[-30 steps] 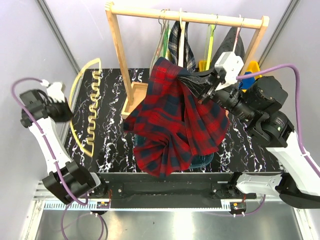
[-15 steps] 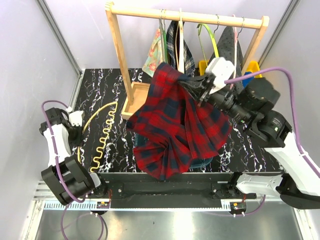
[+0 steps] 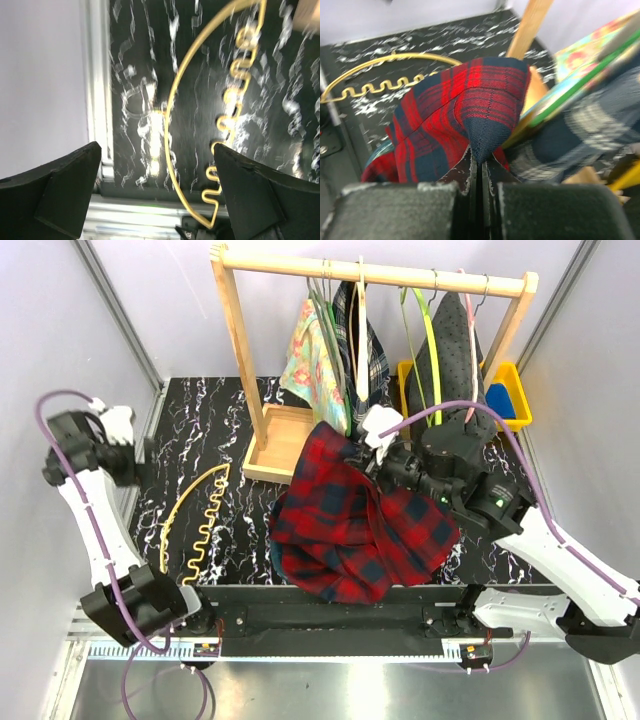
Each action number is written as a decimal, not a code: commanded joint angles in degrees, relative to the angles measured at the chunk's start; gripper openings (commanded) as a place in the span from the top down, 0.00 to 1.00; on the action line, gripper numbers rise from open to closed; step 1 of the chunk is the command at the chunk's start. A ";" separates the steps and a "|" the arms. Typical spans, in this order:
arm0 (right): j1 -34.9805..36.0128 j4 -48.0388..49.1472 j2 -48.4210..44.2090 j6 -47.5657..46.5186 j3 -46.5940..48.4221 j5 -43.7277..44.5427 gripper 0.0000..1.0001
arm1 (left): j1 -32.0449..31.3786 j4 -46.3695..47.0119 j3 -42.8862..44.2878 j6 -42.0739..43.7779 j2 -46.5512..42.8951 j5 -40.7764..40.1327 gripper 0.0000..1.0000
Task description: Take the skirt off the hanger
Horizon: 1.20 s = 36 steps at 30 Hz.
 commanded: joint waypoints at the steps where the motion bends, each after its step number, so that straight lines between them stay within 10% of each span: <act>1: -0.11 2.37 0.62 2.71 -3.34 -5.51 1.00 | -1.05 -2.98 11.75 -4.30 2.38 6.56 0.01; 5: -0.11 2.90 2.12 5.79 -10.62 -8.86 0.96 | -4.38 -6.06 24.93 -8.07 4.41 10.69 0.01; 6: -0.11 3.16 2.73 5.62 -12.21 -7.99 0.75 | -7.96 -6.15 27.39 -8.43 5.02 10.88 0.01; 16: -0.11 15.20 13.19 13.34 -31.47 -1.49 0.03 | -41.20 0.09 64.30 -11.86 20.11 -0.89 0.01; 23: -0.11 9.60 -3.65 14.75 -22.35 6.16 0.00 | -59.48 9.03 64.08 -12.56 24.80 -10.90 0.01; 36: -0.11 1.67 -22.23 26.62 -21.11 5.73 0.00 | -66.88 26.97 62.49 -22.15 25.68 -17.86 0.01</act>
